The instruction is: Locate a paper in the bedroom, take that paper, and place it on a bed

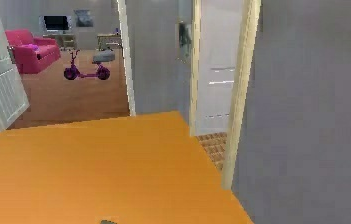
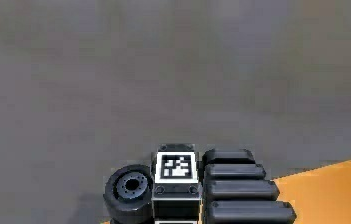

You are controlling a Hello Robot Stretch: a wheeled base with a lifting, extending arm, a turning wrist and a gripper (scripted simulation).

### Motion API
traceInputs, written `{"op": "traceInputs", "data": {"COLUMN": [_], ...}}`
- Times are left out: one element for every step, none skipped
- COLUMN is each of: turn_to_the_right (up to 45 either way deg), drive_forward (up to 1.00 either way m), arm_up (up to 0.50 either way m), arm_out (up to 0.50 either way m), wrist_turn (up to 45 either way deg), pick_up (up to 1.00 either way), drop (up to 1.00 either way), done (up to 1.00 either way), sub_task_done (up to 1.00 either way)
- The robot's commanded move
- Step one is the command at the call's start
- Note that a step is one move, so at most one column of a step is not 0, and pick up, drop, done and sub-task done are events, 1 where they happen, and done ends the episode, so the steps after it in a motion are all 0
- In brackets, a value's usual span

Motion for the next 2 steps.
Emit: {"op": "traceInputs", "data": {"turn_to_the_right": [0.0, -6.0], "drive_forward": [1.00, 0.00], "arm_up": [0.00, 0.00], "arm_out": [0.00, 0.00], "wrist_turn": [0.0, 0.0], "pick_up": [0.00, 0.00], "drop": [0.00, 0.00], "done": [0.00, 0.00], "sub_task_done": [0.00, 0.00]}}
